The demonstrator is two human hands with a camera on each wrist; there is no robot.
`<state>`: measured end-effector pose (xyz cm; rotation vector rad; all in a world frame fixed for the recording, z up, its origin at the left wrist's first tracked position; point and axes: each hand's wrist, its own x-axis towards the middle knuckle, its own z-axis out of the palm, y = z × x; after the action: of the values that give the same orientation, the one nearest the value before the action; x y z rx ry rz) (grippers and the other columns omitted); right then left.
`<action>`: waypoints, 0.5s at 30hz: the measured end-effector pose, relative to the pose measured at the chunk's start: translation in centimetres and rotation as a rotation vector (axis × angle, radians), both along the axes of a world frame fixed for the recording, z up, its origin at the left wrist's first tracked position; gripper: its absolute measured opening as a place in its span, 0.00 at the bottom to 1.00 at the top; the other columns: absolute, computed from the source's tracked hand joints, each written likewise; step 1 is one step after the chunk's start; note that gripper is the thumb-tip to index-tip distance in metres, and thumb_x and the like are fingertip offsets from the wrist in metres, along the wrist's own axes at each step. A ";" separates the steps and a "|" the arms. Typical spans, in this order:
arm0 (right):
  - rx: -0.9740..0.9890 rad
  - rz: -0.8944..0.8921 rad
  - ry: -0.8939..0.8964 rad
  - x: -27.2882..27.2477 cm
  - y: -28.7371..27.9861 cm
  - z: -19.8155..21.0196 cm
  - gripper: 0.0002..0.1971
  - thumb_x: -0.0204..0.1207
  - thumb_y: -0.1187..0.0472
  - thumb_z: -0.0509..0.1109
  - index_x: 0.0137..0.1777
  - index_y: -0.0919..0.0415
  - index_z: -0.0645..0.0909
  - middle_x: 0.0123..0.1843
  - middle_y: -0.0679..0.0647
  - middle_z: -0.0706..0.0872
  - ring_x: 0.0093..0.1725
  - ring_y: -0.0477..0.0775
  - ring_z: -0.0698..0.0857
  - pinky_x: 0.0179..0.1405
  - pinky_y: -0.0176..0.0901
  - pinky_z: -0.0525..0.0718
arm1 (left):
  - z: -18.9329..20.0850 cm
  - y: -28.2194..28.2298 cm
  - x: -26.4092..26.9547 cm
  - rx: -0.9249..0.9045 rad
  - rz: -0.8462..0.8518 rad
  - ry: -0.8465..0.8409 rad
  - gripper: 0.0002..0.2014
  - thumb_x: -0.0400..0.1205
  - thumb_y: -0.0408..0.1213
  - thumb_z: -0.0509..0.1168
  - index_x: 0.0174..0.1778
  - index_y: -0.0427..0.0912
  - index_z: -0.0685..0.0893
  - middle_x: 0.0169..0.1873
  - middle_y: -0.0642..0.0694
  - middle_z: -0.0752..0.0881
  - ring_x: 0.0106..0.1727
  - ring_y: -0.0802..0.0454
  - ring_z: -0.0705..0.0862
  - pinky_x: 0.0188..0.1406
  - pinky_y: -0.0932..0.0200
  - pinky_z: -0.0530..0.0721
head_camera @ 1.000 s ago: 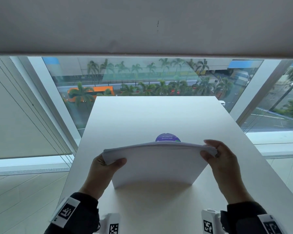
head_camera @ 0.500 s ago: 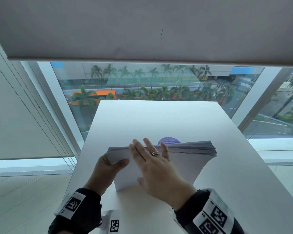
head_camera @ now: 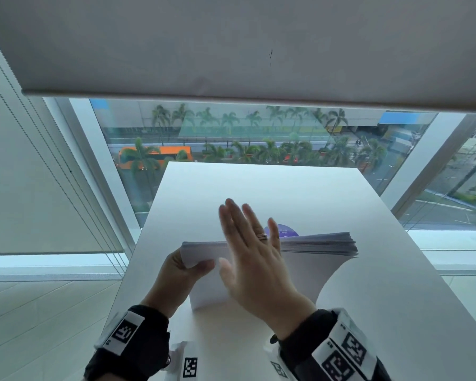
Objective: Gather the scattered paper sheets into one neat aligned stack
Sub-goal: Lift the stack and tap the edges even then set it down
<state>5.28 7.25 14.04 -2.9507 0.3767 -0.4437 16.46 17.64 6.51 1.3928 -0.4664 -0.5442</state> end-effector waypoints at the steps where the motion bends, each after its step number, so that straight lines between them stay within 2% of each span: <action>1: -0.012 -0.003 0.017 -0.2 -0.6 -0.2 0.40 0.68 0.54 0.67 0.81 0.57 0.57 0.83 0.51 0.62 0.81 0.56 0.62 0.75 0.67 0.54 | -0.1 0.0 0.0 0.001 -0.001 0.007 0.09 0.67 0.27 0.73 0.42 0.43 0.89 0.36 0.51 0.93 0.38 0.59 0.89 0.40 0.68 0.86; 2: 0.001 0.002 0.057 -0.5 -1.2 -0.6 0.40 0.71 0.55 0.66 0.82 0.55 0.53 0.84 0.49 0.57 0.83 0.55 0.57 0.76 0.67 0.48 | -0.1 0.0 0.1 0.001 0.000 0.015 0.10 0.67 0.28 0.73 0.41 0.43 0.89 0.36 0.51 0.93 0.38 0.59 0.89 0.40 0.67 0.86; 3: -0.013 -0.013 0.070 -1.0 -1.7 -0.7 0.41 0.70 0.55 0.68 0.82 0.54 0.52 0.85 0.49 0.55 0.84 0.55 0.55 0.76 0.69 0.48 | -0.1 0.0 0.1 0.004 0.004 0.018 0.10 0.65 0.30 0.73 0.41 0.43 0.90 0.36 0.50 0.93 0.38 0.58 0.89 0.40 0.66 0.87; 5: -0.020 -0.111 -0.012 -2.5 -2.5 -0.9 0.44 0.65 0.55 0.70 0.81 0.56 0.55 0.83 0.51 0.60 0.82 0.56 0.58 0.73 0.70 0.59 | -0.2 0.0 0.2 0.013 0.014 0.019 0.09 0.65 0.30 0.73 0.40 0.43 0.89 0.34 0.51 0.93 0.37 0.59 0.88 0.40 0.68 0.87; 7: -0.004 -0.195 -0.107 -3.8 -3.5 -1.6 0.45 0.63 0.54 0.68 0.81 0.56 0.54 0.82 0.51 0.62 0.81 0.56 0.62 0.71 0.68 0.61 | -0.2 -0.1 0.1 0.025 0.016 0.016 0.09 0.69 0.24 0.74 0.40 0.42 0.89 0.33 0.53 0.92 0.36 0.62 0.88 0.38 0.70 0.85; 10: -0.094 -0.199 -0.012 -5.1 -4.7 -2.5 0.49 0.56 0.52 0.78 0.79 0.56 0.61 0.80 0.49 0.65 0.76 0.60 0.72 0.65 0.71 0.69 | -0.3 0.0 0.3 0.030 0.015 0.015 0.10 0.70 0.23 0.73 0.40 0.42 0.89 0.33 0.53 0.92 0.37 0.62 0.88 0.39 0.70 0.85; 11: -0.108 -0.227 -0.028 -5.5 -5.1 -2.8 0.50 0.55 0.53 0.80 0.79 0.55 0.61 0.80 0.51 0.66 0.78 0.60 0.69 0.65 0.70 0.68 | -0.3 0.0 0.2 0.029 0.016 0.011 0.09 0.69 0.25 0.73 0.40 0.42 0.89 0.33 0.53 0.92 0.37 0.61 0.88 0.39 0.70 0.85; 13: -0.040 -0.313 -0.119 -6.2 -5.5 -2.7 0.49 0.59 0.57 0.75 0.81 0.54 0.55 0.82 0.53 0.62 0.81 0.57 0.57 0.71 0.68 0.62 | -0.3 -0.1 0.2 0.029 0.027 0.004 0.09 0.66 0.27 0.74 0.39 0.42 0.89 0.32 0.53 0.92 0.35 0.62 0.88 0.38 0.71 0.85; 14: -0.014 -0.355 -0.148 -6.4 -5.7 -2.6 0.48 0.61 0.57 0.72 0.81 0.52 0.51 0.83 0.53 0.59 0.82 0.56 0.53 0.73 0.68 0.60 | -0.3 -0.1 0.1 0.033 0.034 0.004 0.09 0.66 0.25 0.75 0.39 0.41 0.88 0.30 0.54 0.92 0.34 0.63 0.88 0.37 0.71 0.85; 15: -0.003 -0.375 -0.147 -6.6 -6.0 -2.5 0.48 0.61 0.57 0.71 0.81 0.51 0.51 0.83 0.52 0.58 0.82 0.56 0.54 0.72 0.69 0.60 | -0.4 -0.1 0.1 0.040 0.038 0.001 0.10 0.69 0.22 0.74 0.39 0.40 0.88 0.30 0.54 0.92 0.34 0.63 0.87 0.37 0.72 0.85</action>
<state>-1.32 1.24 11.56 -2.8244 0.9149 -0.6976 16.54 17.56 6.13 1.4370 -0.4299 -0.5261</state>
